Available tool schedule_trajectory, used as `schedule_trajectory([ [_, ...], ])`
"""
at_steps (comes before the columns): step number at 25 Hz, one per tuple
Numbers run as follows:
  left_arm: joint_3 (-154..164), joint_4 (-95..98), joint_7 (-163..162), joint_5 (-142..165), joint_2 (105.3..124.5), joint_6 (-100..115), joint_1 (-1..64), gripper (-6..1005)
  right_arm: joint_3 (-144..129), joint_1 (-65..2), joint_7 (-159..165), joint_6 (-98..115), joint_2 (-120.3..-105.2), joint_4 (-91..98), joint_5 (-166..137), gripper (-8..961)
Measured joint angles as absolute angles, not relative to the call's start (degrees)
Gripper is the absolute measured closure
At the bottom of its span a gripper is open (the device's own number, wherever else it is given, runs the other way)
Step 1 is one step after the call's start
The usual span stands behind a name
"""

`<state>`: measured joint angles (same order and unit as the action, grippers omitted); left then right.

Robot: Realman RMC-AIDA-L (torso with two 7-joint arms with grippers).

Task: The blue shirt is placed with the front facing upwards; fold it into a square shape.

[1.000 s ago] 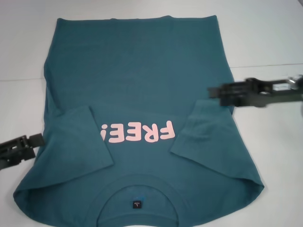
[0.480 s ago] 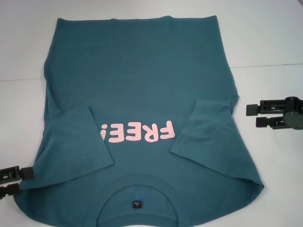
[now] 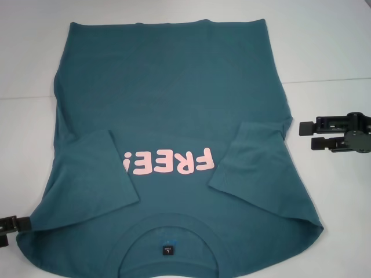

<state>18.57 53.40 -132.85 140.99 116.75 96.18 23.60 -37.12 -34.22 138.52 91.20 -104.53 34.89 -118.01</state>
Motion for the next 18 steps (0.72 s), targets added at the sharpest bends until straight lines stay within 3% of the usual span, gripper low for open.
schedule_trajectory([
  [18,26.6,49.7,-137.4,141.4,117.95,88.0,25.6,61,-35.2,-33.9,138.5,91.1,-104.71,34.9,-117.9,145],
])
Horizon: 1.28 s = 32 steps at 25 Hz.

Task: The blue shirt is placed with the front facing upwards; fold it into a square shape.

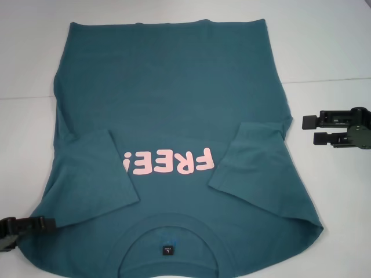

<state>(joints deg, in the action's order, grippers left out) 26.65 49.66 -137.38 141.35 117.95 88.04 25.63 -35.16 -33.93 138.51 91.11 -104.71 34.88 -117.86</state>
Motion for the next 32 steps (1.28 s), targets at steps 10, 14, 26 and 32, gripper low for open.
schedule_trajectory([
  [10,27.5,50.0,-140.0,141.7,118.06,86.9,25.7,161,-34.3,-34.0,138.5,91.2,-104.84,34.7,-117.9,149],
  [14,27.5,49.9,-140.2,141.8,118.03,86.7,25.7,227,-34.2,-33.9,138.5,91.2,-104.80,34.6,-117.9,151],
  [26,26.0,49.7,-139.6,140.0,117.58,88.9,25.7,822,-34.7,-33.7,138.2,92.2,-103.71,34.8,-120.9,155],
  [32,25.8,49.5,-139.0,137.8,117.37,91.1,26.0,967,-34.5,-32.7,136.6,97.5,-101.31,35.2,-122.9,158],
])
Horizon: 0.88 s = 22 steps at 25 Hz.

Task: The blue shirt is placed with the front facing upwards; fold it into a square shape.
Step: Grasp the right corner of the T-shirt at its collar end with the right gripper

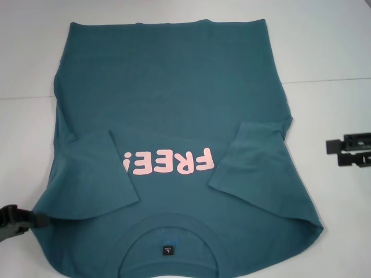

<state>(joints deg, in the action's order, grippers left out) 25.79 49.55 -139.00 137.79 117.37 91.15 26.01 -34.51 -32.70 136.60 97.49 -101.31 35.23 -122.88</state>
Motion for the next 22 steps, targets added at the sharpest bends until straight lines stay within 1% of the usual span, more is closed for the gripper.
schedule_trajectory([
  [1,25.8,49.4,-138.8,136.4,117.29,92.2,26.1,979,-34.4,-32.1,136.2,99.8,-100.69,36.1,-123.4,158],
  [4,25.7,49.4,-138.7,135.4,117.23,92.8,26.3,979,-34.2,-30.9,136.4,102.5,-100.19,37.8,-124.9,159],
  [11,25.7,48.9,-138.8,134.8,117.01,92.5,26.6,979,-34.2,-30.4,136.8,105.0,-100.11,38.2,-131.3,162],
  [16,25.7,48.9,-139.1,134.8,116.97,91.5,26.6,979,-34.4,-30.5,138.9,104.6,-101.25,38.0,-135.7,164],
  [22,25.8,48.0,-139.1,134.8,117.07,90.9,26.8,979,-34.6,-31.0,141.7,100.7,-103.89,37.0,-137.0,166],
])
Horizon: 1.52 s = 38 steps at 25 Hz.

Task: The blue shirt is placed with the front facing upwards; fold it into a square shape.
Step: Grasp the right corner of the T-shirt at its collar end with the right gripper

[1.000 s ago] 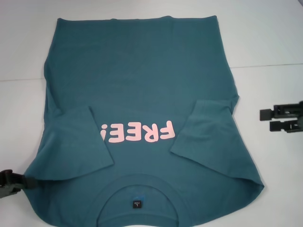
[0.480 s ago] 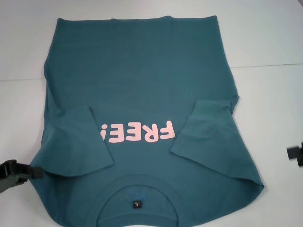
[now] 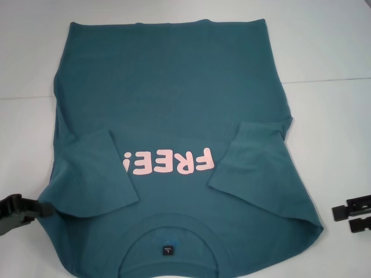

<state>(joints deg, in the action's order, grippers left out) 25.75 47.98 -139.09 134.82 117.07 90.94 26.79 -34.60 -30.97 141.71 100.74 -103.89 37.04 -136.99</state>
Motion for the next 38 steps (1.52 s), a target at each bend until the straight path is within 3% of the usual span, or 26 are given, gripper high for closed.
schedule_trajectory([
  [7,25.5,47.7,-139.1,134.8,117.05,90.7,26.5,979,-34.7,-32.3,143.4,95.5,-106.18,34.4,-139.4,169],
  [38,24.5,47.5,-138.7,134.9,117.25,89.4,25.7,979,-35.6,-36.9,144.7,84.6,-109.53,28.6,-140.6,181],
])
